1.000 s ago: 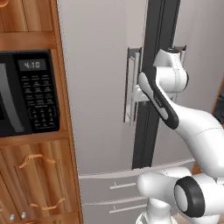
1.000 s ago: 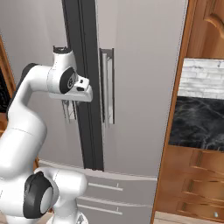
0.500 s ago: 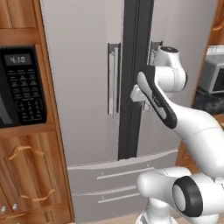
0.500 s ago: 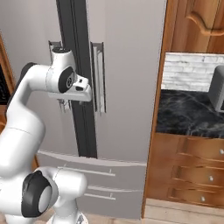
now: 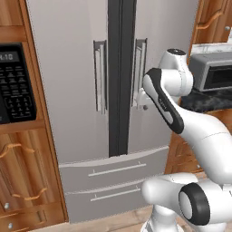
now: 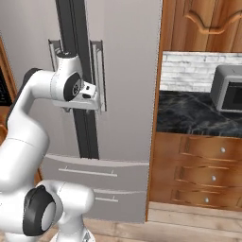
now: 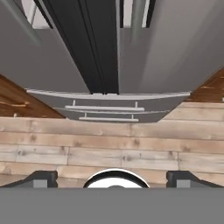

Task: There is a bowl on the dining counter. Grab a lemon wedge from the fridge and place it in the bowl. Then get the liquor bottle and glass cup from the cabinet and place them next to the bowl.

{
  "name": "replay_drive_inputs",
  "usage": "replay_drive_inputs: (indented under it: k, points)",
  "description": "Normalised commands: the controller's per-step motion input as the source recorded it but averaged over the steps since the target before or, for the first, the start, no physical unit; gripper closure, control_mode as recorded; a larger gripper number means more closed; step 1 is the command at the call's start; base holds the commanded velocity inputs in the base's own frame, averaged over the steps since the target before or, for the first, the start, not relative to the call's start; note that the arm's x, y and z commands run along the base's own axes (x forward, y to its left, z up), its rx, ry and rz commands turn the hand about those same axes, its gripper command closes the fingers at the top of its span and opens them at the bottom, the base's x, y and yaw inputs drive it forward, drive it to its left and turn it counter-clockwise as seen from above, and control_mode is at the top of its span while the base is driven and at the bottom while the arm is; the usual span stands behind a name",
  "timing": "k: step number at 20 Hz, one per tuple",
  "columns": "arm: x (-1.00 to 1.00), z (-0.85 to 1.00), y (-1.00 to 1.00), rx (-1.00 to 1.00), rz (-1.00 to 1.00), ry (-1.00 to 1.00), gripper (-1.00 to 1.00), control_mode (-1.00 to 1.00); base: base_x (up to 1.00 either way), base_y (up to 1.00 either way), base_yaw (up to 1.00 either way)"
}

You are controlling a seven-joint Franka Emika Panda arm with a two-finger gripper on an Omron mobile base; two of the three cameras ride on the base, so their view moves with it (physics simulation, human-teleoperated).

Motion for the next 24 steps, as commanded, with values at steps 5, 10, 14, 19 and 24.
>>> replay_drive_inputs:
  k: [5, 10, 14, 19, 24]
  points:
    - [0.00, 0.00, 0.00, 0.00, 0.00, -0.01, -1.00, -1.00, -0.06, 0.00, 0.00]
    - [0.34, 0.00, 0.00, 0.00, 0.00, -0.19, -1.00, -1.00, 0.00, 0.00, 0.00]
    - [0.33, 0.00, 0.00, 0.00, 0.00, -0.36, -1.00, -1.00, 0.00, 0.00, 0.00]
    - [0.38, 0.01, -0.01, 0.00, 0.00, -0.37, -1.00, -1.00, 0.00, 0.00, 0.00]
    - [0.57, 0.25, -0.09, 0.00, 0.00, -0.23, -1.00, -1.00, 0.00, 0.00, 0.00]
